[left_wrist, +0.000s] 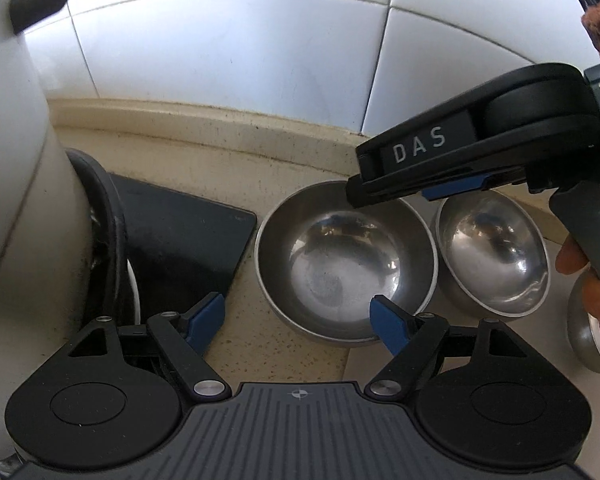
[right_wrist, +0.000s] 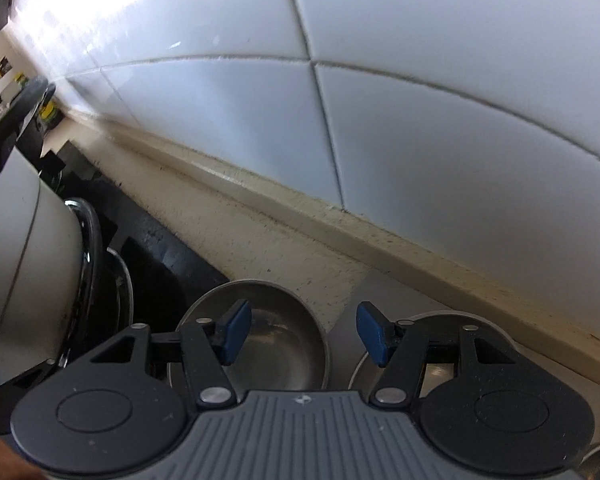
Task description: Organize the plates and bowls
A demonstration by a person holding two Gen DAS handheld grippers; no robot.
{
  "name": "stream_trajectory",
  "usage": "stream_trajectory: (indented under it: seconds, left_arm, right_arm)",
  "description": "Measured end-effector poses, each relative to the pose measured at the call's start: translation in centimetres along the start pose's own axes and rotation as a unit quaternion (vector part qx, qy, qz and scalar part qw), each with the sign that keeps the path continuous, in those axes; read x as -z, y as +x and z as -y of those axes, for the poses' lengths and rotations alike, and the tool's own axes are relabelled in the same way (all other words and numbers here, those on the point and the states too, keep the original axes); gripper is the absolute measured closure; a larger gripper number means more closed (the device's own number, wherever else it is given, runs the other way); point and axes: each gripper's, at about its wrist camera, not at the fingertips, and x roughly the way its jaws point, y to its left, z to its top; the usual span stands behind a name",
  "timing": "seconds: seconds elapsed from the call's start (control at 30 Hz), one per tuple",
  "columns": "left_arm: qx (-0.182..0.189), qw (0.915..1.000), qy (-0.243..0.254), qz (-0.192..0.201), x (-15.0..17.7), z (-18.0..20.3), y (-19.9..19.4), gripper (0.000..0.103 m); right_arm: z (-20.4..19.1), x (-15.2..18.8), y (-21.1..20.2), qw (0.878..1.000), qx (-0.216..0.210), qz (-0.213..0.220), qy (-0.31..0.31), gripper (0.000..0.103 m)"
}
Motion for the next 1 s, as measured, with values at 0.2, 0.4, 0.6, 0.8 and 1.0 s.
stream_trajectory:
  seconds: [0.2, 0.4, 0.6, 0.8, 1.0]
  left_arm:
    - [0.0, 0.9998, -0.012, -0.014, -0.1, -0.5, 1.3, 0.036]
    - [-0.008, 0.9996, -0.011, -0.024, -0.1, -0.7, 2.8, 0.057]
    - [-0.002, 0.9994, -0.023, -0.027, -0.2, -1.5, 2.8, 0.07]
    - [-0.001, 0.9997, -0.019, -0.014, -0.5, -0.8, 1.5, 0.071]
    - [0.006, 0.9999, -0.006, 0.013, -1.1, 0.4, -1.0, 0.07]
  right_arm:
    - [-0.4, -0.1, 2.1, 0.999, -0.001, -0.031, -0.013, 0.086]
    - [0.3, 0.7, 3.3, 0.998, -0.006, -0.057, -0.005, 0.103]
    - [0.7, 1.0, 3.1, 0.999, -0.01, -0.05, 0.007, 0.103]
    - [0.8, 0.9, 1.9, 0.999, -0.015, -0.038, 0.017, 0.103]
    - [1.1, 0.5, -1.2, 1.0, -0.012, -0.011, 0.026, 0.103]
